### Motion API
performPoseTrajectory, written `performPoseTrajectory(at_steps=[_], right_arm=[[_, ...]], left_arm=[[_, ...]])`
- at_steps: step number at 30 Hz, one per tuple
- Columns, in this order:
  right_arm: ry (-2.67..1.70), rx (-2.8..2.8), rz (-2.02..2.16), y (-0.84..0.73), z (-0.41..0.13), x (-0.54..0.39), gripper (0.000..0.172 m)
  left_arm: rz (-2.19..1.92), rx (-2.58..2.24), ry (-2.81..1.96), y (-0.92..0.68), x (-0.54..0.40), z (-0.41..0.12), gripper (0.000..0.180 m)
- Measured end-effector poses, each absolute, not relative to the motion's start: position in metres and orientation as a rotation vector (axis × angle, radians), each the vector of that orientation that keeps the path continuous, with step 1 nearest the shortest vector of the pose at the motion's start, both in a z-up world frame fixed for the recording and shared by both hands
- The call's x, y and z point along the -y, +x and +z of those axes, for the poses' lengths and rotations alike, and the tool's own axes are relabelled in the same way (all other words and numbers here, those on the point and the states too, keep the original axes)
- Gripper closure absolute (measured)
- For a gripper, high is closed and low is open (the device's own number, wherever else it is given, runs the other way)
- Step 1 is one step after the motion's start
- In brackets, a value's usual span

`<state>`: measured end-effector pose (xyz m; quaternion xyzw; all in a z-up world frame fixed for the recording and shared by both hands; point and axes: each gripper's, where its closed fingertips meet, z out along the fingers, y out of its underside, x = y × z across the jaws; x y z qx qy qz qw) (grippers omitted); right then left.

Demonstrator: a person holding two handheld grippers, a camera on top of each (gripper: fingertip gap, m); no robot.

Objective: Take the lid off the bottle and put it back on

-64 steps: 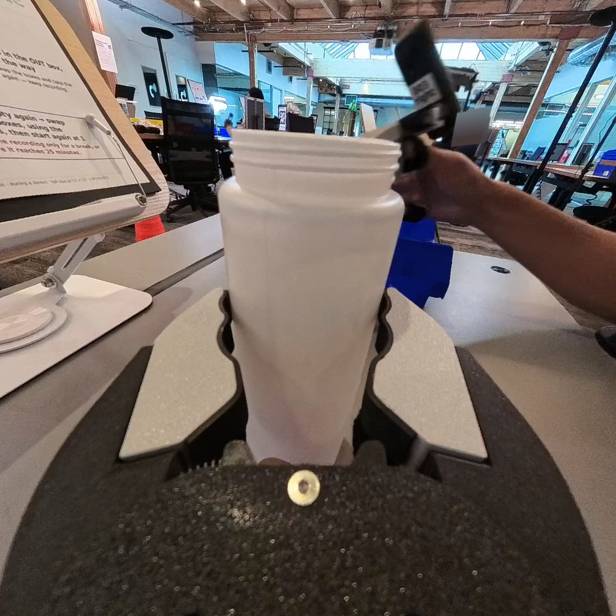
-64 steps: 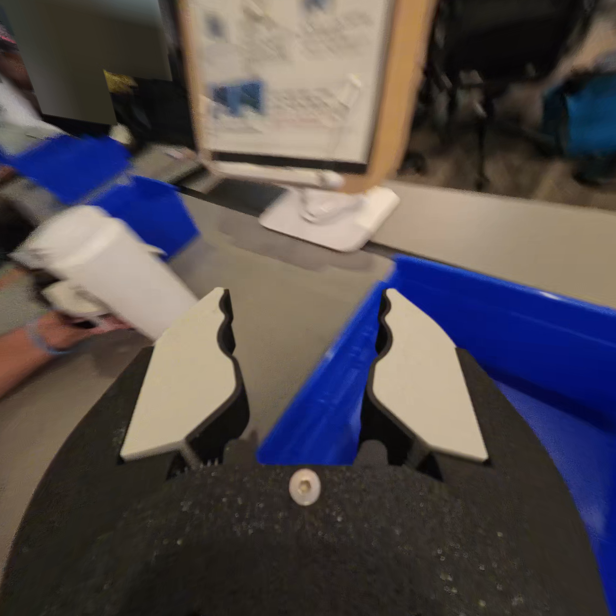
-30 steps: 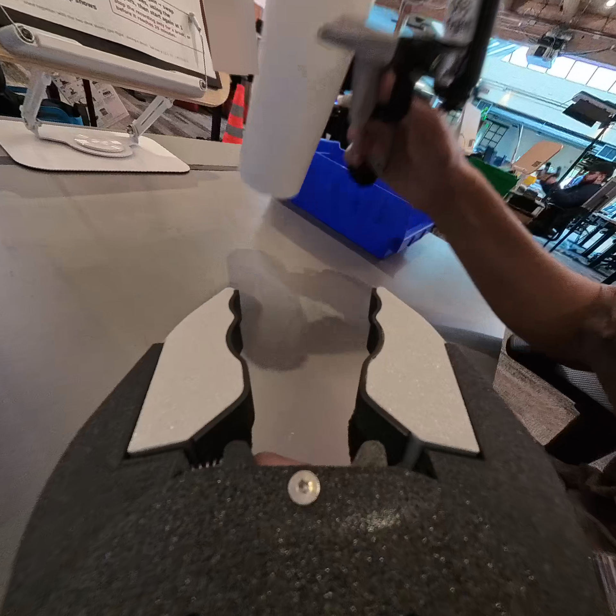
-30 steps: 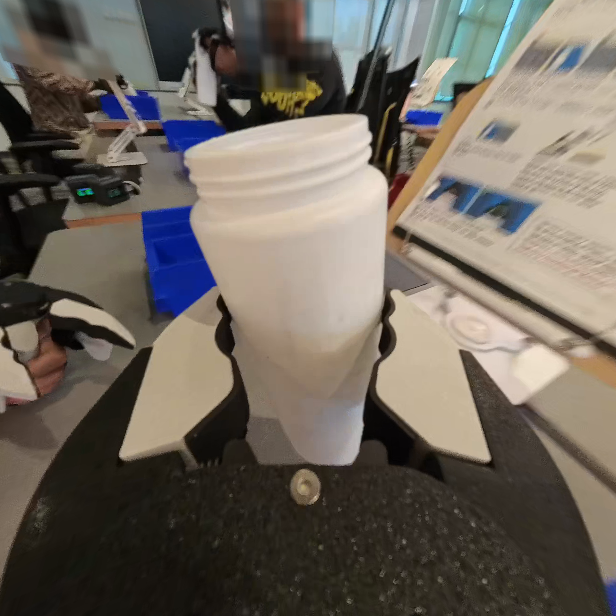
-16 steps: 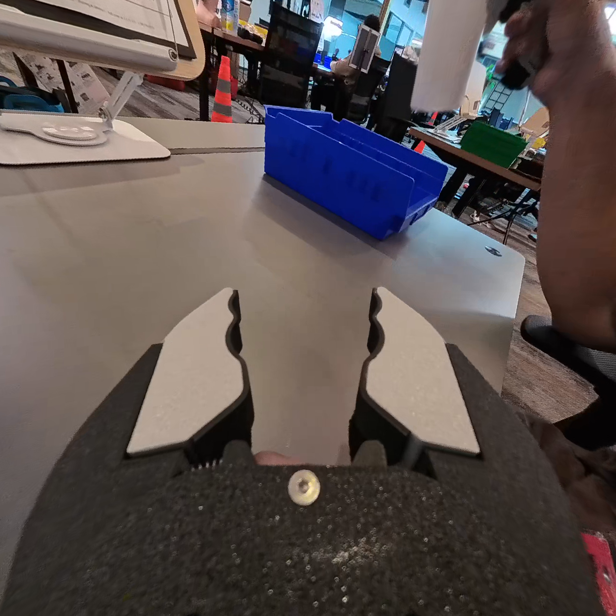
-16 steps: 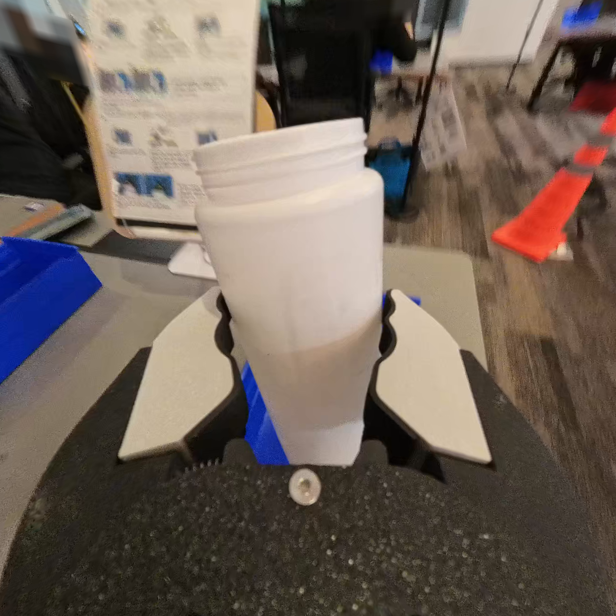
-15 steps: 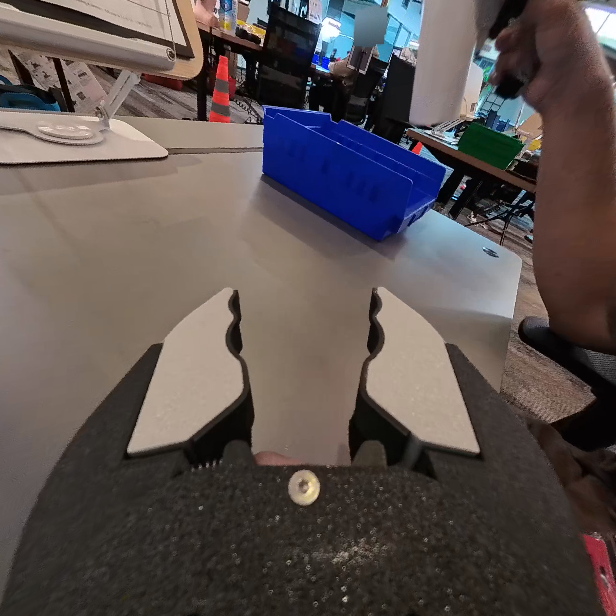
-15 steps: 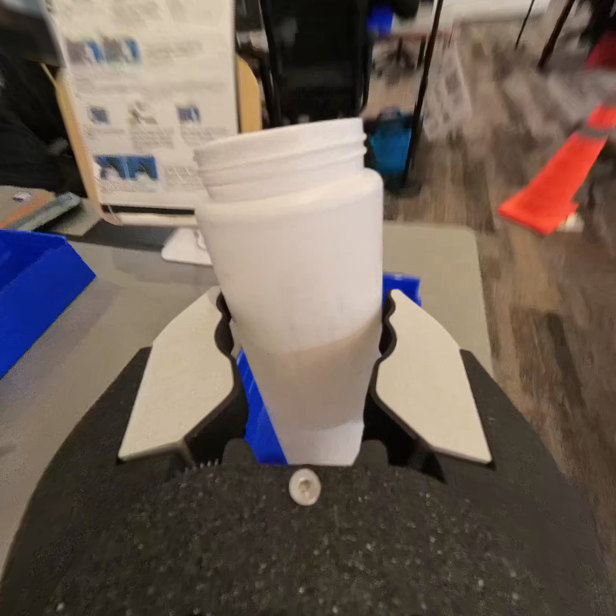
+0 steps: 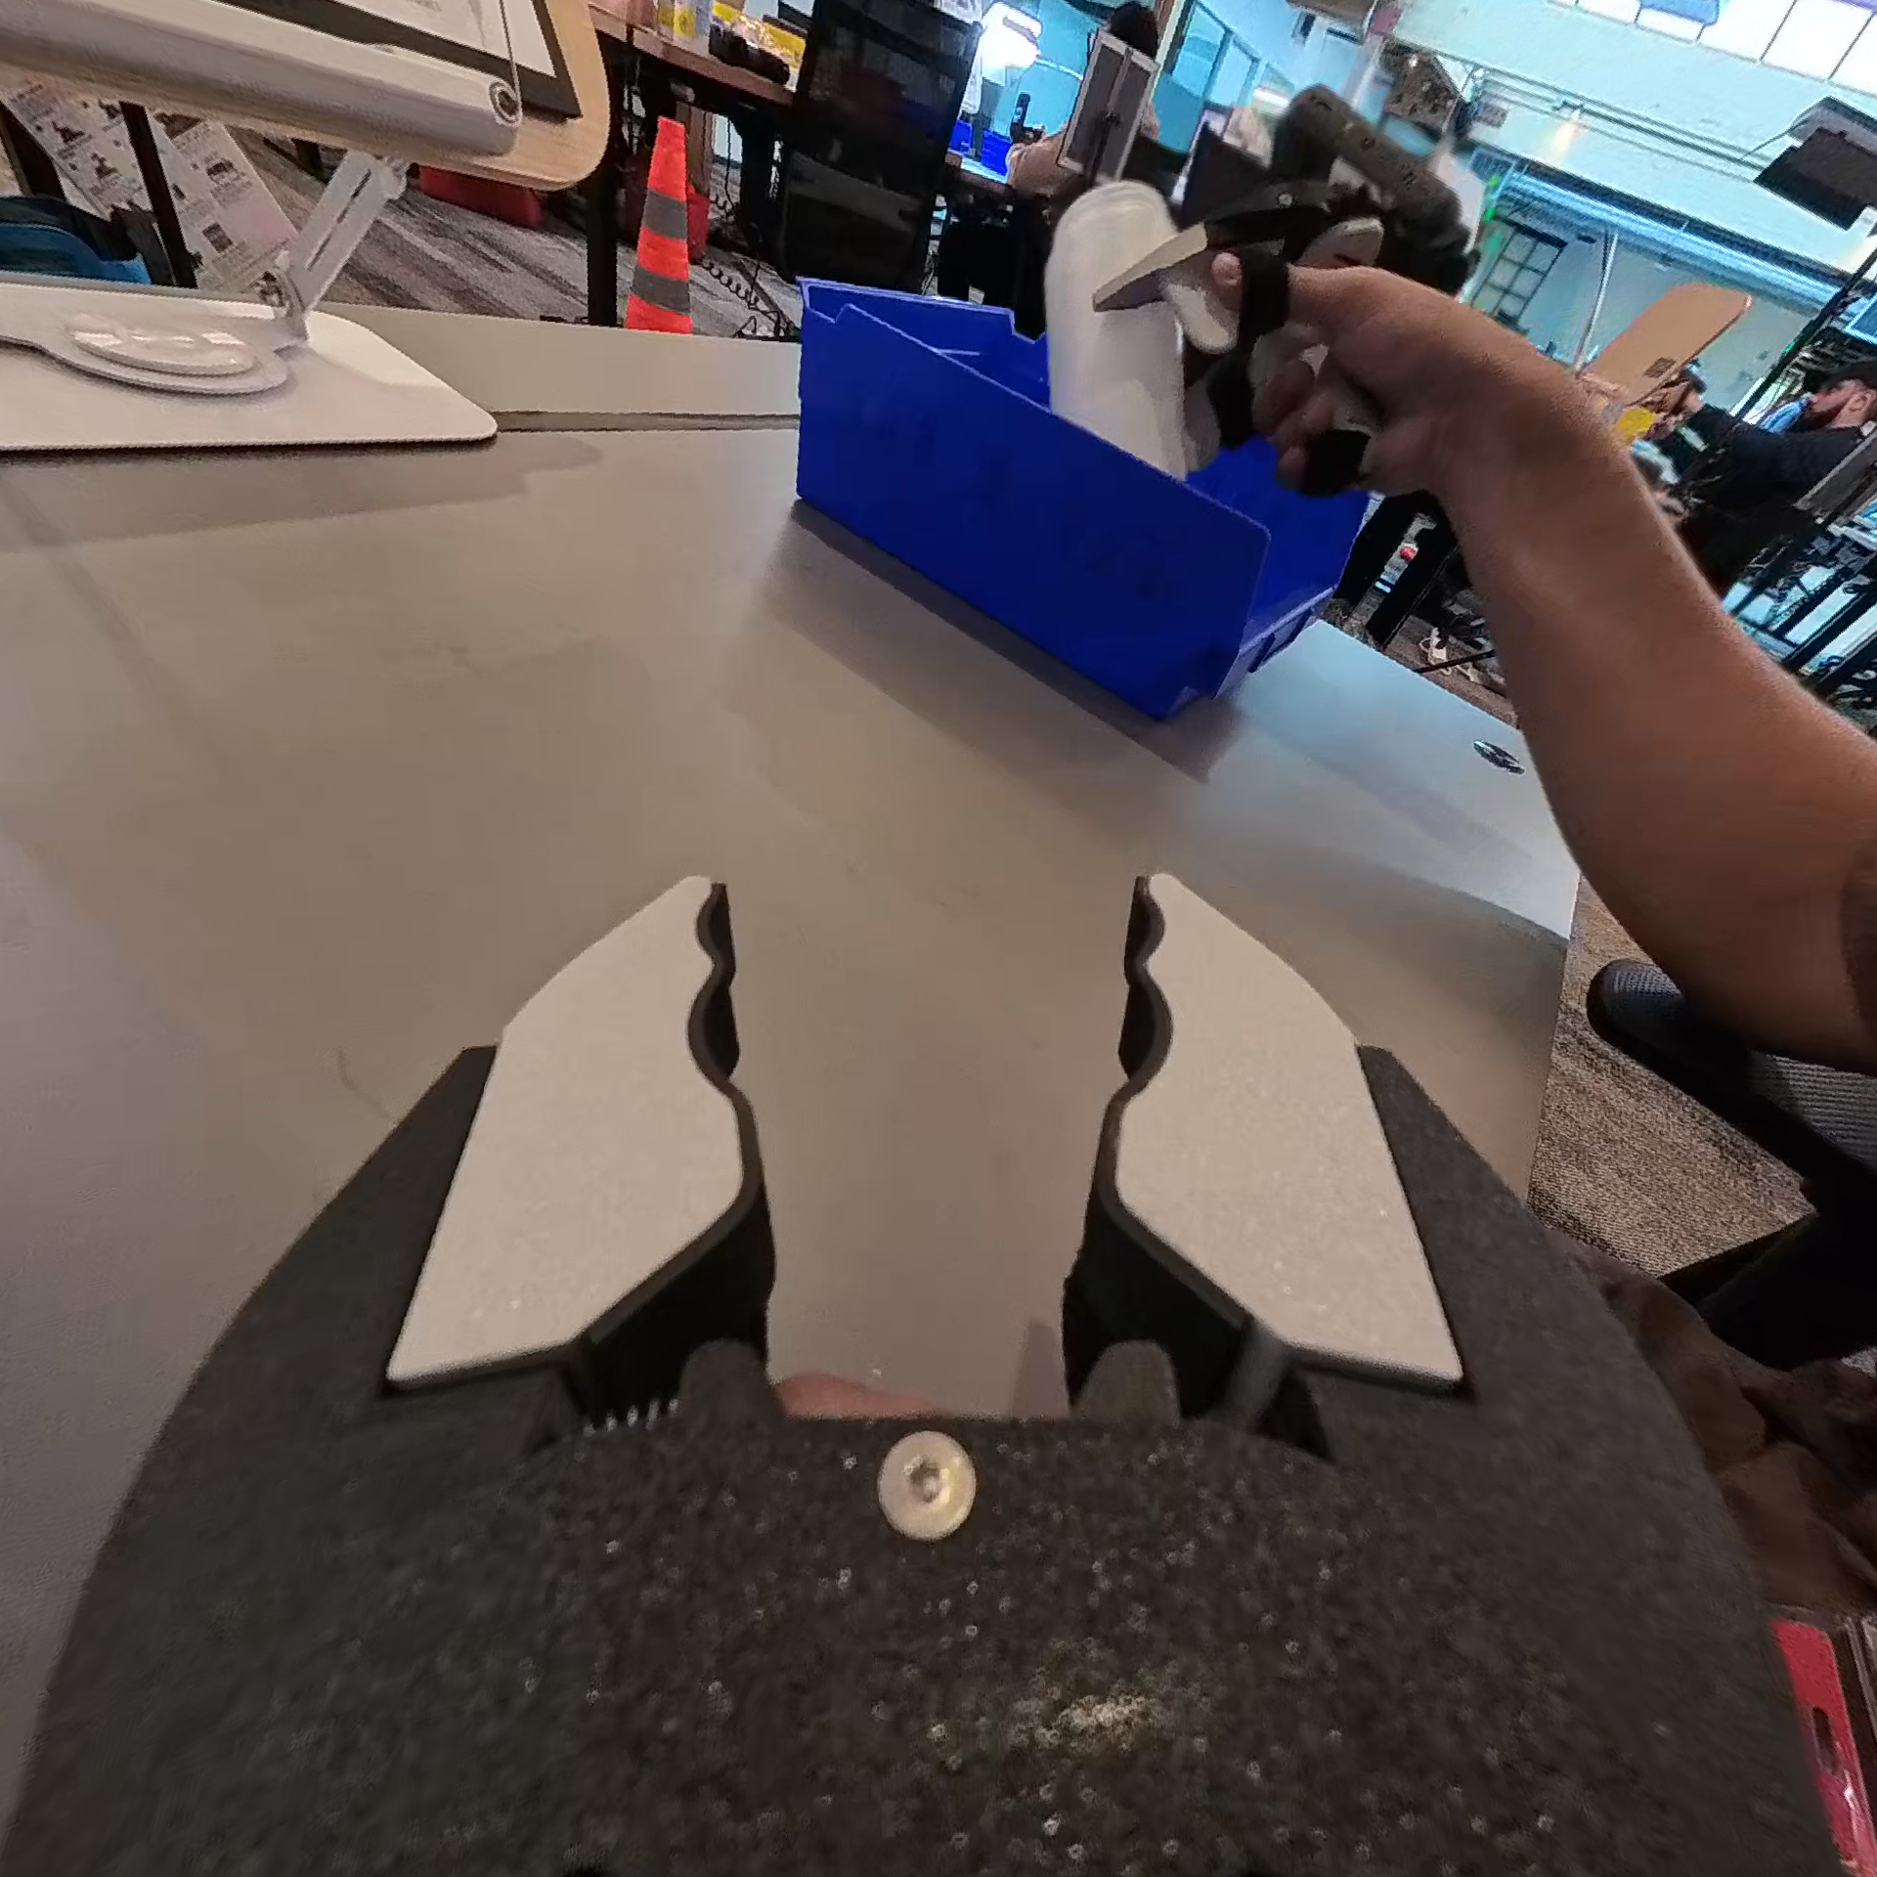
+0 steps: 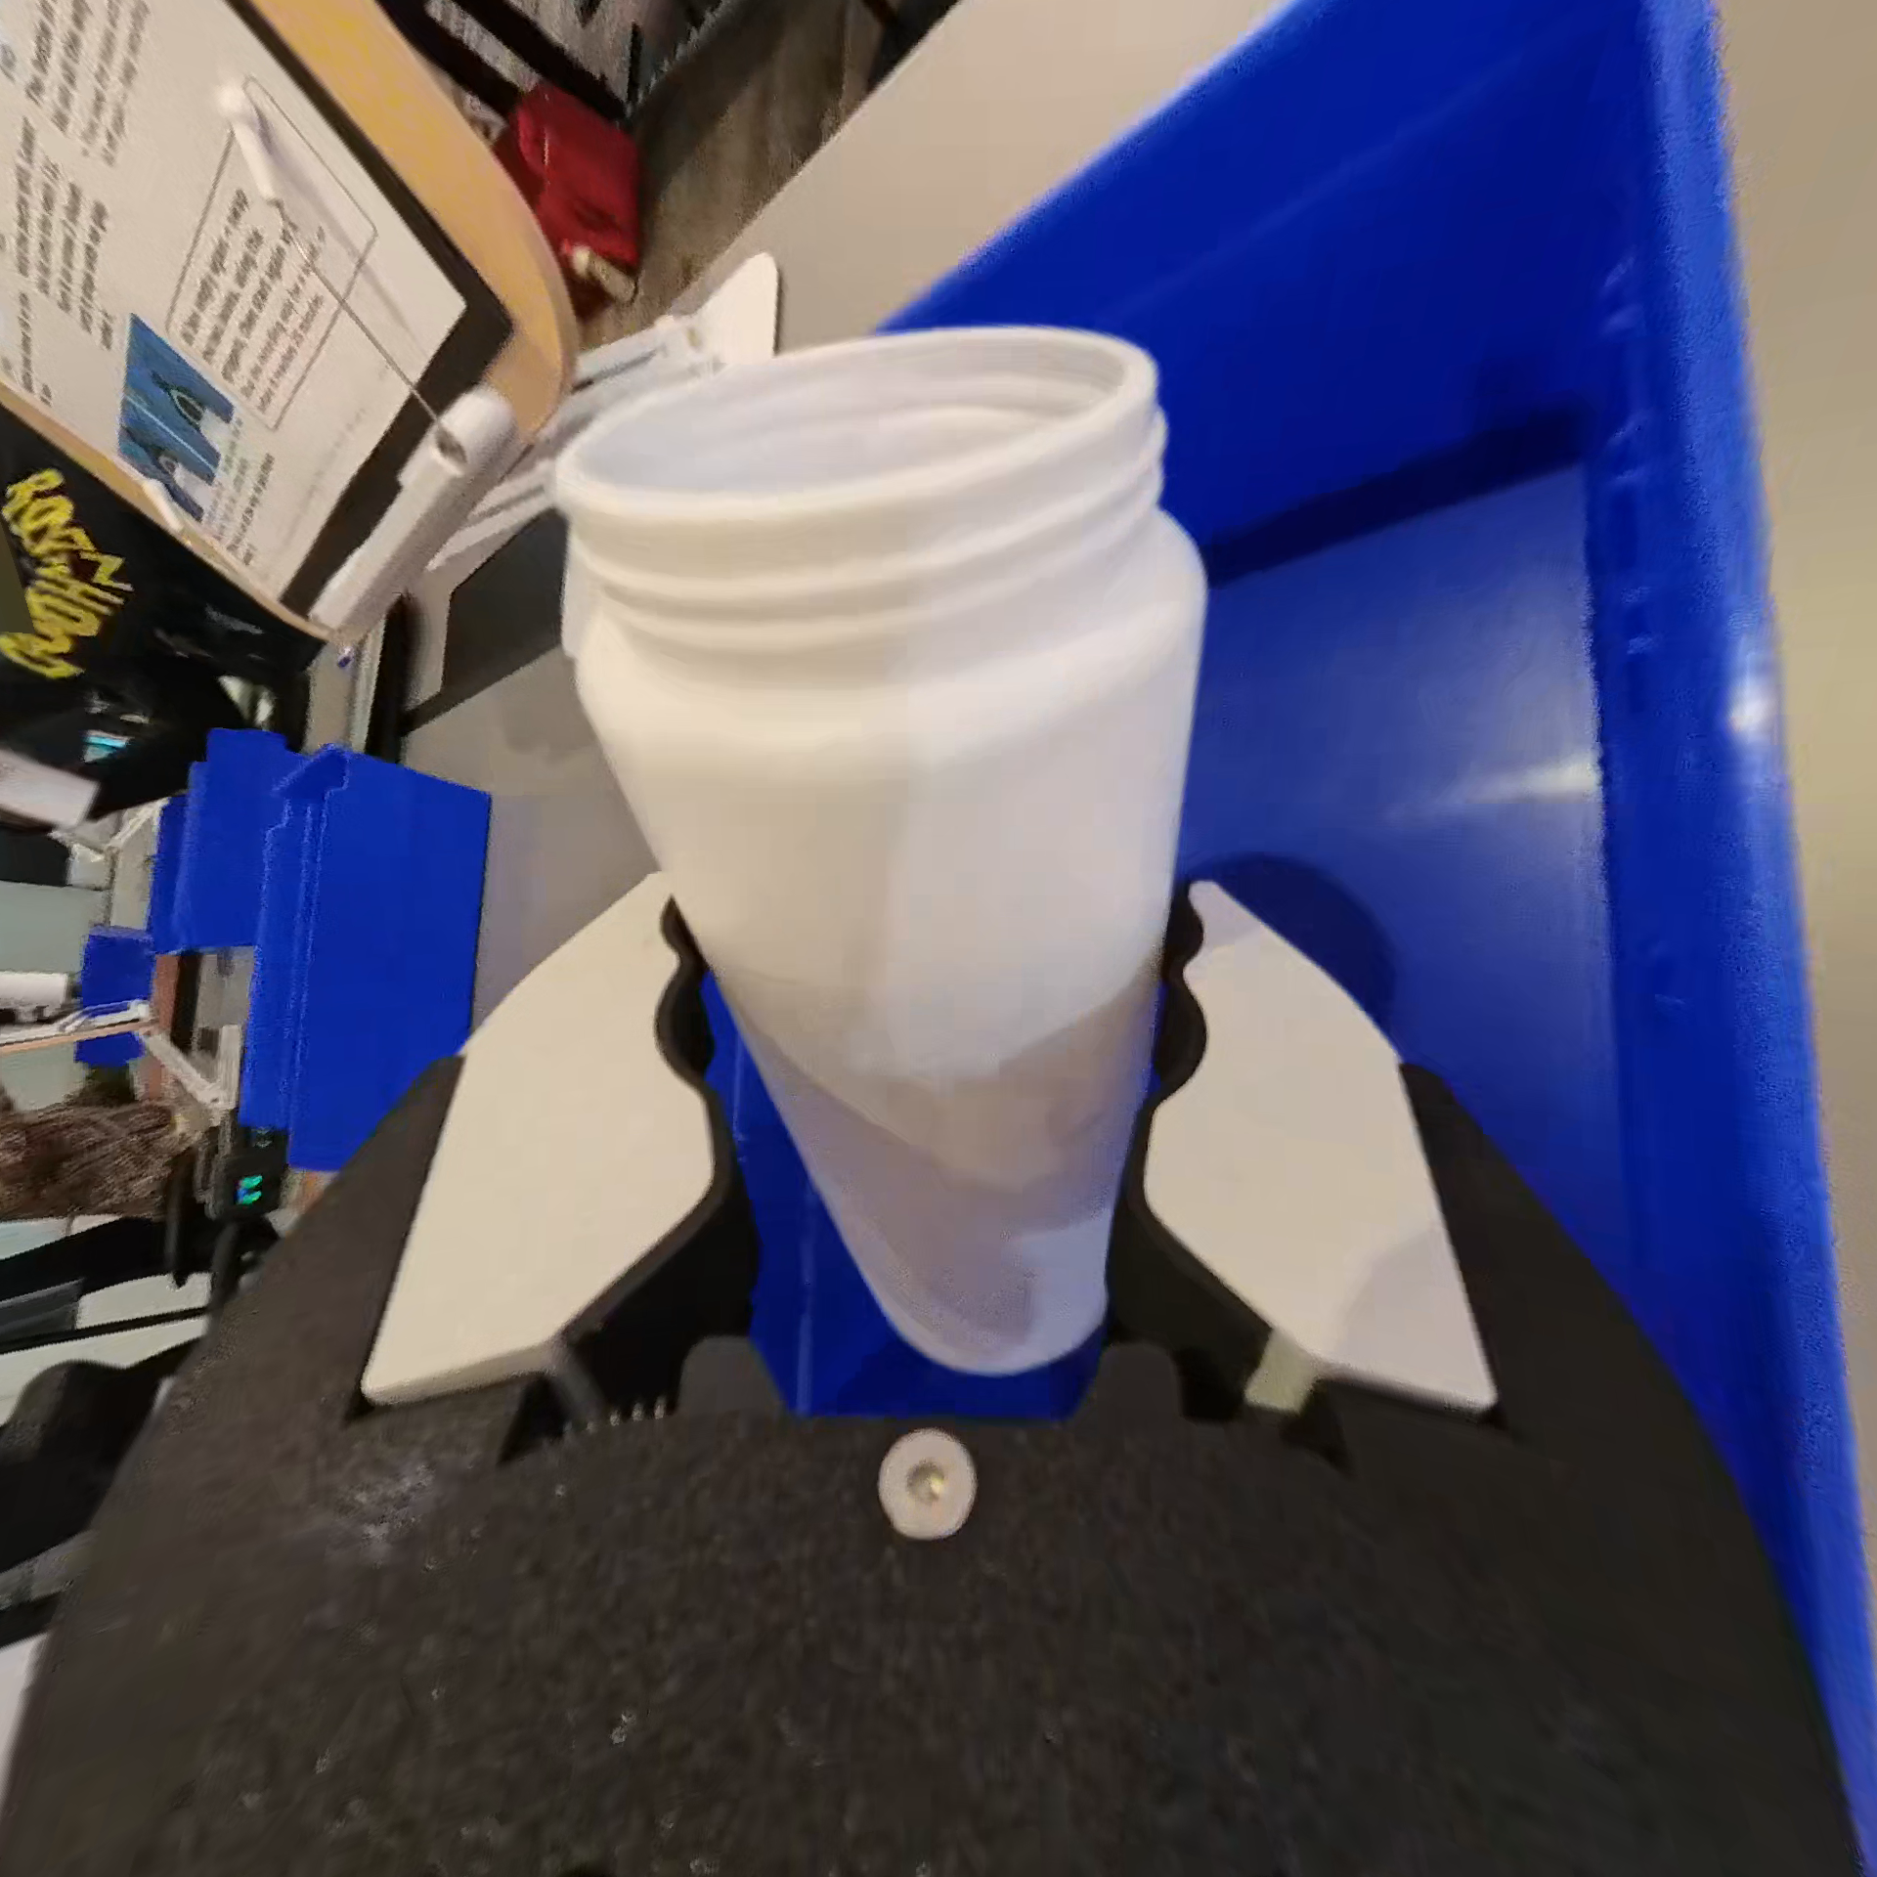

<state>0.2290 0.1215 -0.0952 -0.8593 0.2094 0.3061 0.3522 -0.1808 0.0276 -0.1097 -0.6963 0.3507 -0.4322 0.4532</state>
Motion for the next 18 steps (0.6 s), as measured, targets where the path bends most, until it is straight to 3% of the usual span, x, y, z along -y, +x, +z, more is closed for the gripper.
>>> performPoseTrajectory(at_steps=[6, 13, 18], right_arm=[[-2.451, -0.553, 0.638, 0.228, -0.146, -0.121, 0.086], [-2.586, -0.554, 0.537, 0.231, -0.168, -0.115, 0.089], [-2.625, -0.496, 0.547, 0.229, -0.172, -0.115, 0.077]], left_arm=[[-1.058, -0.876, -1.722, -0.183, -0.025, -0.111, 0.107], [-1.041, -0.902, -1.720, -0.182, -0.022, -0.112, 0.107], [-1.032, -0.923, -1.721, -0.181, -0.019, -0.114, 0.105]])
